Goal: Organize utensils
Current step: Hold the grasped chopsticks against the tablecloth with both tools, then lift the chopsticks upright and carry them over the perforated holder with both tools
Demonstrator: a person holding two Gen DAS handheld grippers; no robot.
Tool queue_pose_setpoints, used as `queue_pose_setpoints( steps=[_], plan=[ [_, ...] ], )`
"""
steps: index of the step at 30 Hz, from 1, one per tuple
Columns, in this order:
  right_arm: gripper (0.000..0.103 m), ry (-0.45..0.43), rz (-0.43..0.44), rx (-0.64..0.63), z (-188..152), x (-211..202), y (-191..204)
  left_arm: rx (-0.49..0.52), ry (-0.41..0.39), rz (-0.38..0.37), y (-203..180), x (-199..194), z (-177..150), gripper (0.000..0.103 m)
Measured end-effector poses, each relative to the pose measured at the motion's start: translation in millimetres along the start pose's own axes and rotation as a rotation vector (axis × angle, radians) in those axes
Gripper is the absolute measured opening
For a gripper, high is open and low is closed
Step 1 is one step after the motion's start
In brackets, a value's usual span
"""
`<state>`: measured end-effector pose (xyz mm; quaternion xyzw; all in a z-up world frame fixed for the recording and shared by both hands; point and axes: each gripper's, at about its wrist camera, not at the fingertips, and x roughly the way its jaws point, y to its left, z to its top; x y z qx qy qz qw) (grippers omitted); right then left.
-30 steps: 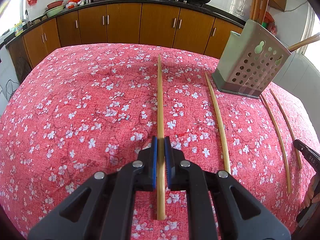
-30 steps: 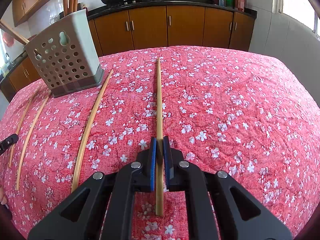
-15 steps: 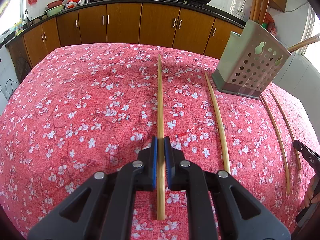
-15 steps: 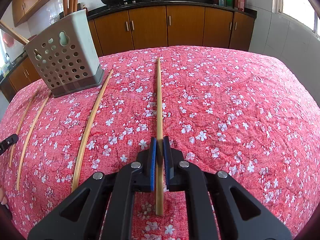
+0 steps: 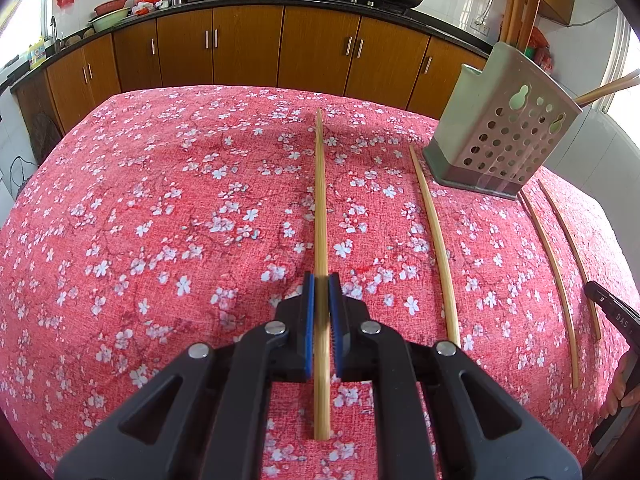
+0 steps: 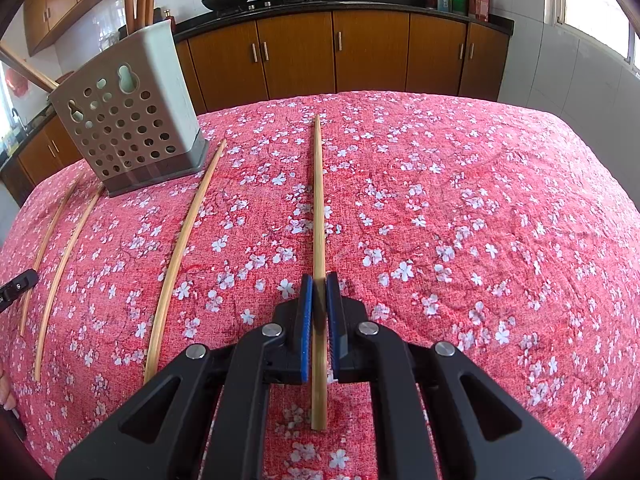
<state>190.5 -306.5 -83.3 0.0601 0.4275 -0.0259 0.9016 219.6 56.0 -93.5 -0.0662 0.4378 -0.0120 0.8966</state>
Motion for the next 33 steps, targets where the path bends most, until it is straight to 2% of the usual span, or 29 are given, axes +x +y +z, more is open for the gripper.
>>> queue_pose_setpoints(
  steps=[18, 33],
  plan=[
    [0.009, 0.001, 0.015, 0.018, 0.0, -0.5, -1.7, -0.01, 0.0, -0.009, 0.9, -0.7, 0.6, 0.011],
    [0.008, 0.002, 0.022, -0.001, -9.2, -9.6, -3.3, 0.085, 0.008, 0.032, -7.5, -13.8, -14.9, 0.009]
  ],
)
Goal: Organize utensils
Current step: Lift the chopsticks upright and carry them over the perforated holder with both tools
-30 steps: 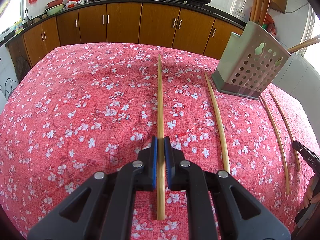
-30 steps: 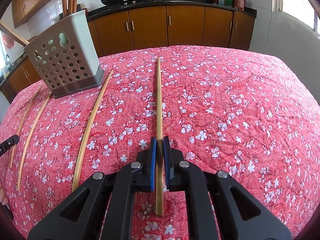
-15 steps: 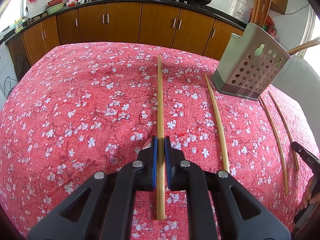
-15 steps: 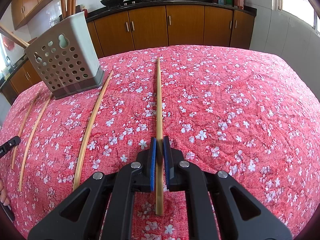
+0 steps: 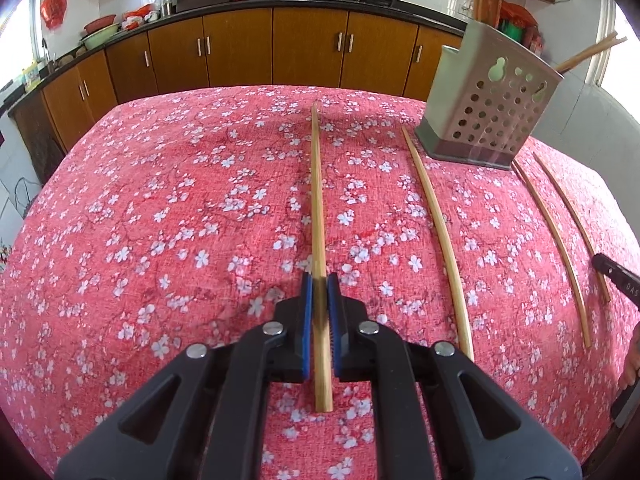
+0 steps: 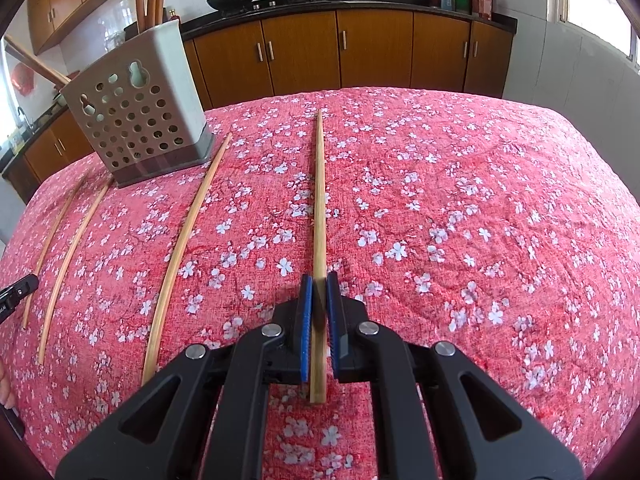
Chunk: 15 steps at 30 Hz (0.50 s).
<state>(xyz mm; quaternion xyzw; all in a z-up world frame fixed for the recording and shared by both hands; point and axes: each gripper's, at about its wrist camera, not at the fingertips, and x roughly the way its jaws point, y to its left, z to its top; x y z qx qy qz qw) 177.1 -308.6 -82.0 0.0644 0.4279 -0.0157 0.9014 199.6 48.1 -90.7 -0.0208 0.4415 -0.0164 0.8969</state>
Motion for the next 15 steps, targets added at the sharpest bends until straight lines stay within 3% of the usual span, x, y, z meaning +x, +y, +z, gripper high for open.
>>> queue_pose_setpoints(
  steps=[3, 6, 11, 15],
  plan=[
    [0.008, -0.048, 0.001, 0.001, 5.3, -13.1, 0.5, 0.036, -0.032, 0.025, -1.0, -8.6, 1.9, 0.009],
    [0.008, -0.138, 0.01, 0.006, 18.4, -37.8, -2.6, 0.04, -0.123, 0.027, -0.9, -34.5, 12.4, 0.009],
    [0.008, -0.307, 0.022, 0.009, 46.8, -84.0, 1.1, -0.009, -0.306, -0.009, 2.1, -89.8, 41.9, 0.009],
    [0.008, -0.373, 0.03, 0.007, 56.5, -101.8, 2.7, -0.04, -0.379, -0.036, 1.4, -112.7, 58.3, 0.009]
  ],
)
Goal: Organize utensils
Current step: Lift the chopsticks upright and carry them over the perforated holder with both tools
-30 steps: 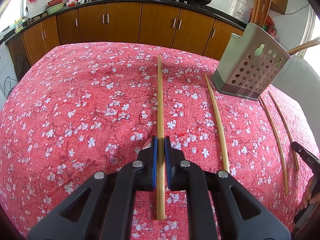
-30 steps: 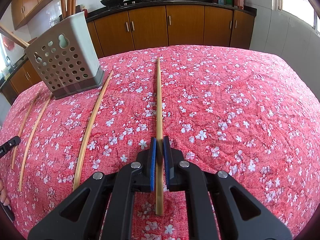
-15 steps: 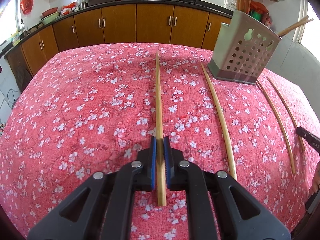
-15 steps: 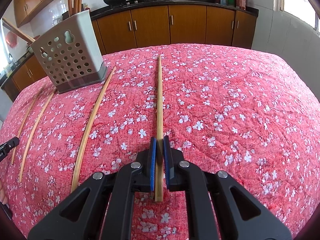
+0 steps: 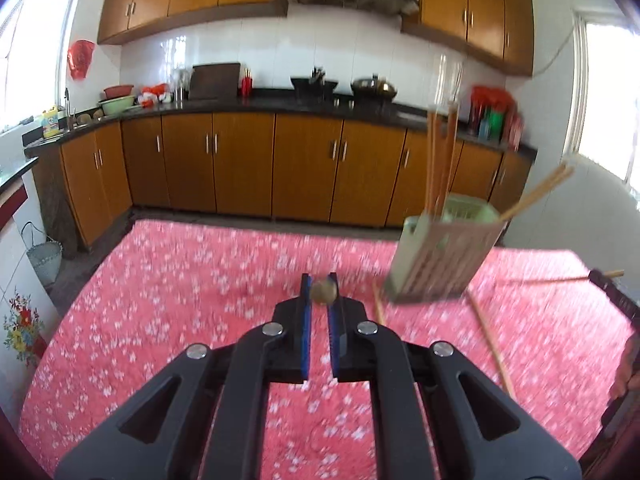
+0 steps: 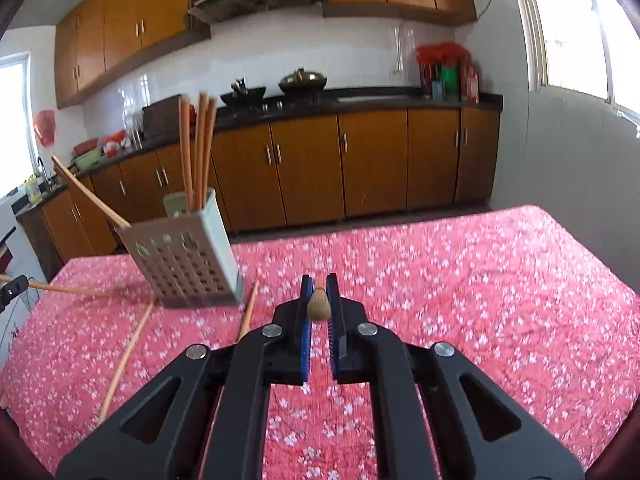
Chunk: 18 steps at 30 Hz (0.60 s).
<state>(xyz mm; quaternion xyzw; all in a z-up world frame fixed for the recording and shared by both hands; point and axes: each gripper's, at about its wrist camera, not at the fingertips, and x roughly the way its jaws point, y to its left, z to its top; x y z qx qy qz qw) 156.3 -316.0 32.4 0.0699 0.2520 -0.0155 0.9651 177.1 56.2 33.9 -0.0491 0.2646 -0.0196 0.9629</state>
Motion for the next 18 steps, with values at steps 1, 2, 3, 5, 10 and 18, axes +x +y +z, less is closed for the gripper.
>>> queue_pose_setpoints(
  steps=[1, 2, 3, 5, 10, 18],
  plan=[
    [0.008, -0.007, 0.002, 0.001, 1.8, -0.5, 1.2, -0.001, -0.011, -0.006, -2.1, -1.6, 4.8, 0.009],
    [0.008, -0.009, 0.001, 0.002, 3.4, 1.3, 0.5, 0.002, -0.016, -0.005, -3.1, -2.7, 7.7, 0.009],
    [0.008, -0.012, 0.001, 0.005, 4.0, 2.8, 1.2, 0.004, -0.018, -0.004, -3.7, -3.2, 8.0, 0.009],
    [0.008, -0.018, 0.004, 0.013, 5.3, 3.2, 1.7, 0.01, -0.018, -0.006, -4.0, -4.4, 10.4, 0.009],
    [0.008, -0.067, 0.028, 0.036, 21.6, -8.5, 5.2, 0.022, -0.036, -0.019, -7.7, -9.1, 19.5, 0.008],
    [0.008, -0.152, 0.107, 0.011, 67.3, -36.4, 21.0, 0.028, -0.091, -0.074, -17.8, -30.0, 44.6, 0.008]
  ],
)
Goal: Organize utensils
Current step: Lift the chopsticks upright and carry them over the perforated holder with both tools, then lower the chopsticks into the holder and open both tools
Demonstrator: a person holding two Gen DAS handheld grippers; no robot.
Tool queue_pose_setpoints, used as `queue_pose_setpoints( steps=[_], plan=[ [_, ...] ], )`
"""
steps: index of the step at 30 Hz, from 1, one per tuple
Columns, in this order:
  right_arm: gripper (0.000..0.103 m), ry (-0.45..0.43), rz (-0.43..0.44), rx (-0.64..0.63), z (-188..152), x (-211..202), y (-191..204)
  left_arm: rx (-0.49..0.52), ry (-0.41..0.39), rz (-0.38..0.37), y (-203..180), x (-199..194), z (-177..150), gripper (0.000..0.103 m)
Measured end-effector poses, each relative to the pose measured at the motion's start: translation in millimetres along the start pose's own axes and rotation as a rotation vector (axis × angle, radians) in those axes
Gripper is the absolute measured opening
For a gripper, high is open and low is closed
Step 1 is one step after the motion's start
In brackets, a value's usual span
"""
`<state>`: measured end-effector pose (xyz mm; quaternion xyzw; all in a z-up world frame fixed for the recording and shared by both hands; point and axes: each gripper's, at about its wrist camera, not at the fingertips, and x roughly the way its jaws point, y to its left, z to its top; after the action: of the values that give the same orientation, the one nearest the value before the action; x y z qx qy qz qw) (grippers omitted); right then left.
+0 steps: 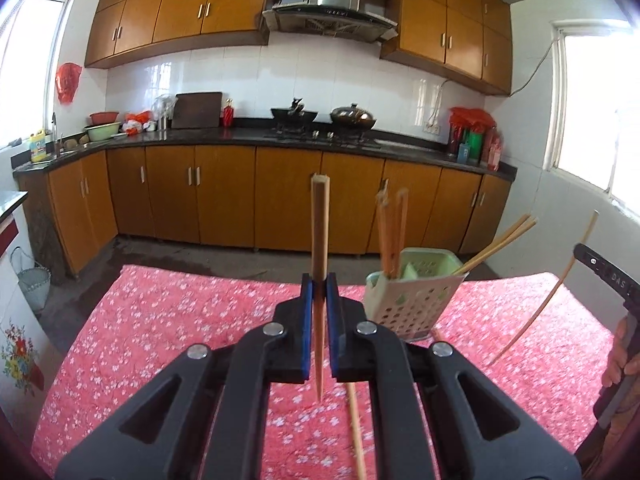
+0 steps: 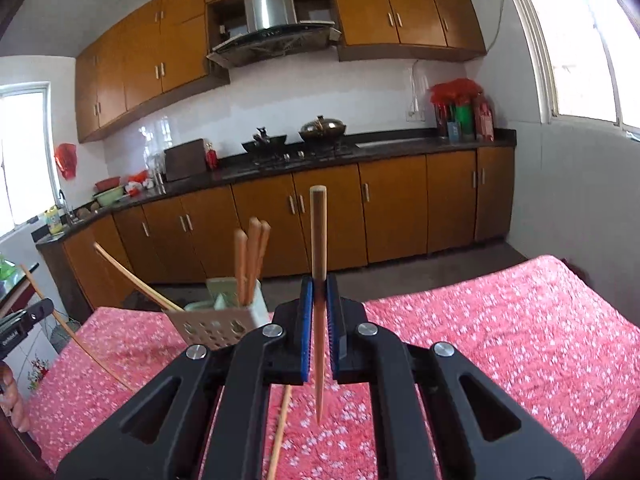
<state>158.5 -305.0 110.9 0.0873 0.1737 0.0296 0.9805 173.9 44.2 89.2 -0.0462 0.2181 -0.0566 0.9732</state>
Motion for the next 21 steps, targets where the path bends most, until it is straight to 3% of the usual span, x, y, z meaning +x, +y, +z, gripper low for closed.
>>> queue_pose_setpoints(
  steps=[11, 17, 21],
  plan=[
    [0.008, -0.184, 0.125, 0.009, 58.8, -7.8, 44.5, -0.058, -0.181, -0.129, -46.4, -12.6, 66.7, 0.008],
    [0.008, -0.275, 0.11, 0.007, 66.6, 11.8, 58.9, -0.047, -0.279, -0.094, -70.9, 3.9, 92.8, 0.008],
    [0.008, -0.257, 0.094, 0.018, 59.1, 40.2, 62.0, -0.025, -0.266, -0.067, -81.2, 33.0, 86.9, 0.008]
  ],
)
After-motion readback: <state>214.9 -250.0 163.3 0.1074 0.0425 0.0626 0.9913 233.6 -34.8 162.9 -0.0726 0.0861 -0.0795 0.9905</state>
